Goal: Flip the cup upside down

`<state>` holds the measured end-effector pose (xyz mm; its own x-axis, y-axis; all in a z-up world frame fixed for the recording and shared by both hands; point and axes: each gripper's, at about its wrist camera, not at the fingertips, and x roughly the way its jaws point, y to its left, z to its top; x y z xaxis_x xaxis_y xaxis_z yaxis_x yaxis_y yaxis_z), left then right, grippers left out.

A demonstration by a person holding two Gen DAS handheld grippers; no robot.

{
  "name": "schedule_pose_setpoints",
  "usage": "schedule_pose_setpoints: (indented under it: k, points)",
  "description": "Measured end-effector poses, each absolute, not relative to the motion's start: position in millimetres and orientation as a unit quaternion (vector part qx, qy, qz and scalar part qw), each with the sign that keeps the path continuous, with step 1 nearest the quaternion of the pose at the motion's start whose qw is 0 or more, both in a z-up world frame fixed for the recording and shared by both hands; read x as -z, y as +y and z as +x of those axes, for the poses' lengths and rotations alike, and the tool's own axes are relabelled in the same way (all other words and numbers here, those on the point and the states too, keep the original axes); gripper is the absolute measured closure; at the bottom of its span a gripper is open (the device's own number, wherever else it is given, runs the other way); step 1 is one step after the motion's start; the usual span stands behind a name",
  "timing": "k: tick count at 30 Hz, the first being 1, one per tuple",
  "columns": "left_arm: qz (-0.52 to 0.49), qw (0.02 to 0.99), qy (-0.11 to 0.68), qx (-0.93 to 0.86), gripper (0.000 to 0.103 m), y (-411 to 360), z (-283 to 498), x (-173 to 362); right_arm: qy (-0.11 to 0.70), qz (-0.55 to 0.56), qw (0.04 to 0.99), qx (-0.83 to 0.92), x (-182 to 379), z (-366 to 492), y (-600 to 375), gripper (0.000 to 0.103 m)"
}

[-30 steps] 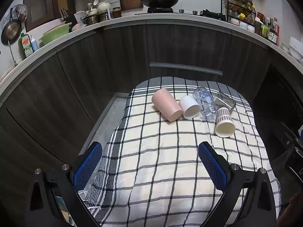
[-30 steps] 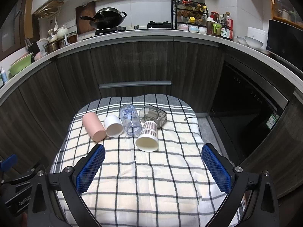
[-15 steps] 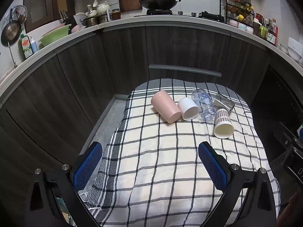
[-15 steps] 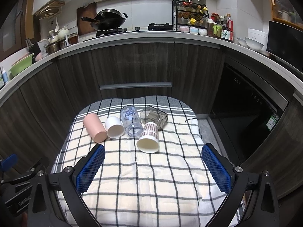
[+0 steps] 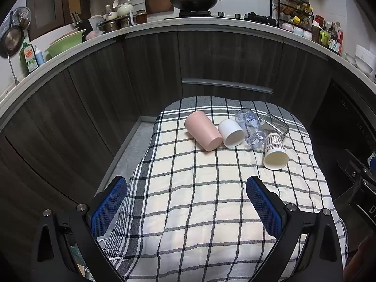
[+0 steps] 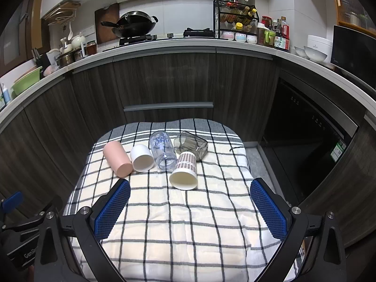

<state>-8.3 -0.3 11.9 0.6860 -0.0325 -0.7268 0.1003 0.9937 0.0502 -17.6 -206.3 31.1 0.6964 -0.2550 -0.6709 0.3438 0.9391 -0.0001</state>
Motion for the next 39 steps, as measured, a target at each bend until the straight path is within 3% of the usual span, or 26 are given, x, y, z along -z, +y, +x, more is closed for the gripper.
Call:
schedule_pose_setpoints:
  k: [39]
  points:
    - [0.051, 0.918, 0.393, 0.030, 0.000, -4.7, 24.1, 3.4, 0.369, 0.065, 0.913, 0.160, -9.8, 16.1, -213.4, 0.001]
